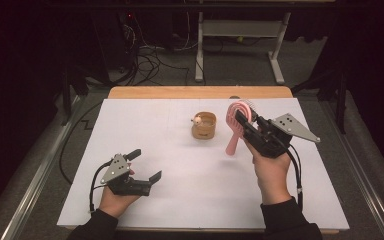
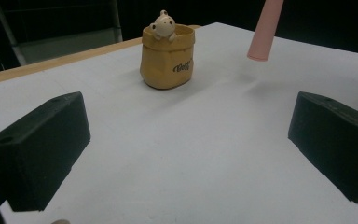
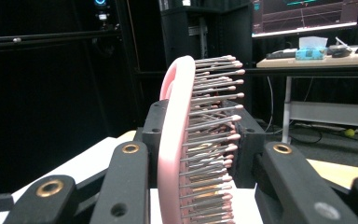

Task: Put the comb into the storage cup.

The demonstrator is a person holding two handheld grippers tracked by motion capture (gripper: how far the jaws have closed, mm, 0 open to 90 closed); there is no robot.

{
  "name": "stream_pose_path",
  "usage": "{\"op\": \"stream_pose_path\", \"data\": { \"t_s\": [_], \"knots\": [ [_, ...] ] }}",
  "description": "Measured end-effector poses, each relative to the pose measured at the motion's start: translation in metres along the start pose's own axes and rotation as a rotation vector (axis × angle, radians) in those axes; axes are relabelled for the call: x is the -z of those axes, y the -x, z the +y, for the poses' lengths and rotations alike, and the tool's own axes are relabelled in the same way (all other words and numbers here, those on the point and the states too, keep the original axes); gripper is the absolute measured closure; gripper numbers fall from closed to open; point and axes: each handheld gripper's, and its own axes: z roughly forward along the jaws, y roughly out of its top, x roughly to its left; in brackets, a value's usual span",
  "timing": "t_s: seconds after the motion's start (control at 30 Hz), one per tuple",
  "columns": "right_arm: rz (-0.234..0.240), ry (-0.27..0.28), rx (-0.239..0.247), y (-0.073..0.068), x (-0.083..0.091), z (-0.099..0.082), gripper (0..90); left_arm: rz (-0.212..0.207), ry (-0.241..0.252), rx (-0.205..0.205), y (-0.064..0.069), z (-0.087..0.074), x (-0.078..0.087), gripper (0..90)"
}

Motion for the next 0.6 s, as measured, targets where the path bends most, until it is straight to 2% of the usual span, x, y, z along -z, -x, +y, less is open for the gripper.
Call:
{"op": "stream_pose_path", "data": {
  "t_s": [0.33, 0.6],
  "knots": [
    [-0.015, 0.017, -0.002, 0.002, -0.017, 0.008, 66.4, -0.010, 0.010, 0.003, 0.001, 0.001, -0.001, 0.0],
    [-0.017, 0.036, 0.009, 0.002, -0.027, 0.022, 66.4, -0.009, 0.013, -0.003, 0.001, 0.001, 0.001, 0.0]
  ]
}}
